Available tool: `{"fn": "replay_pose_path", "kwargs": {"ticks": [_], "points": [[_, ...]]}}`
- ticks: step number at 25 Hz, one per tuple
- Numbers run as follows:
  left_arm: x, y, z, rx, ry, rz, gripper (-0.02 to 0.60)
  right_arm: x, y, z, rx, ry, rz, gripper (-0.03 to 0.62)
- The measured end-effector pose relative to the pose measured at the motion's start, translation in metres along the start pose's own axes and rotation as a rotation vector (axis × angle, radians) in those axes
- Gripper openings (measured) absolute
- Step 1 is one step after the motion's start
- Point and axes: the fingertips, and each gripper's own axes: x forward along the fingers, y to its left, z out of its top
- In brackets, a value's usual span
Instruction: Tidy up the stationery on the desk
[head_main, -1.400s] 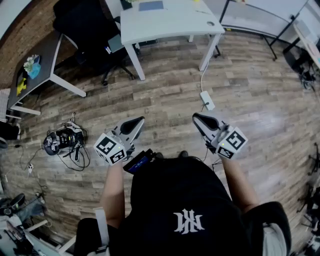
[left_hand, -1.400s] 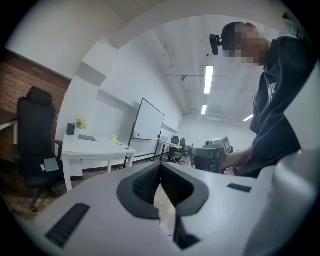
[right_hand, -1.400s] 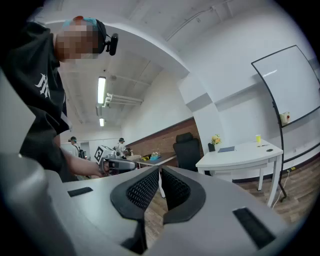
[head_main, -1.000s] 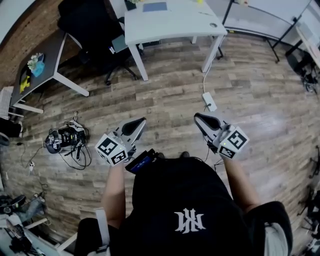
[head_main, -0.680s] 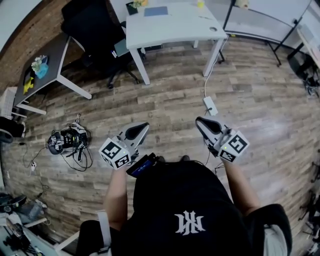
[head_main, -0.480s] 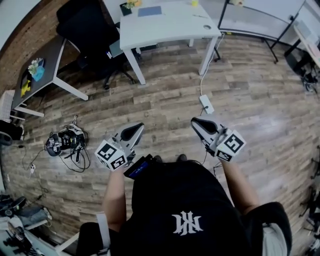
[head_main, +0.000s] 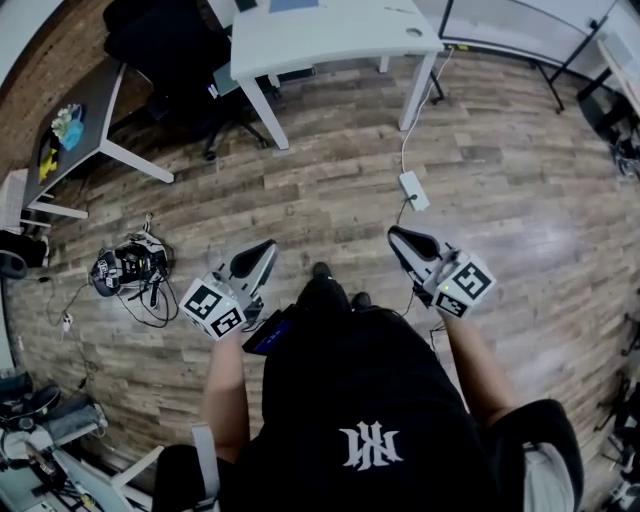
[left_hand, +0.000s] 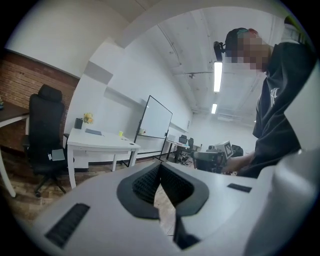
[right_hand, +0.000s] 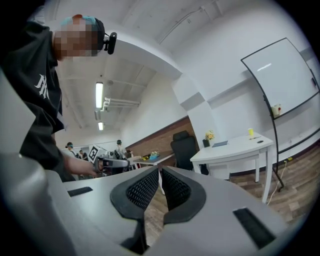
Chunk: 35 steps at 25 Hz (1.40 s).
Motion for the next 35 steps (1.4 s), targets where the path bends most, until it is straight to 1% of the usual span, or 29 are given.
{"fn": "replay_pose_path", "kwargs": {"ticks": [3, 9, 12, 15, 17, 20, 26, 32, 35], "points": [[0.009, 0.008, -0.004, -0.009, 0.008, 0.002, 0.003, 0.004, -0.017, -0.001, 0.006, -0.008, -0.041, 0.044], [0.047, 0.046, 0.008, -0.021, -0.004, -0.013, 0.003, 0.03, -0.056, 0.002, 0.022, 0.002, -0.072, 0.044], [0.073, 0.069, 0.019, -0.015, -0.004, -0.021, 0.003, 0.041, -0.084, 0.007, 0.021, 0.018, -0.089, 0.044], [0.1, 0.098, 0.035, -0.015, -0.023, -0.015, 0.003, 0.057, -0.12, 0.014, 0.028, 0.04, -0.098, 0.044], [0.115, 0.122, 0.048, -0.023, -0.04, -0.005, 0.003, 0.075, -0.141, 0.024, 0.025, 0.052, -0.095, 0.044], [0.136, 0.158, 0.069, -0.034, -0.061, -0.004, 0.003, 0.112, -0.166, 0.046, -0.009, 0.068, -0.071, 0.044], [0.176, 0.221, 0.099, -0.042, -0.069, -0.018, 0.003, 0.172, -0.211, 0.079, -0.04, 0.074, -0.039, 0.044], [0.215, 0.265, 0.112, -0.046, -0.057, -0.034, 0.003, 0.205, -0.252, 0.087, -0.035, 0.074, -0.038, 0.044], [0.241, 0.281, 0.112, -0.057, -0.04, -0.038, 0.003, 0.212, -0.284, 0.086, -0.013, 0.075, -0.053, 0.044]]}}
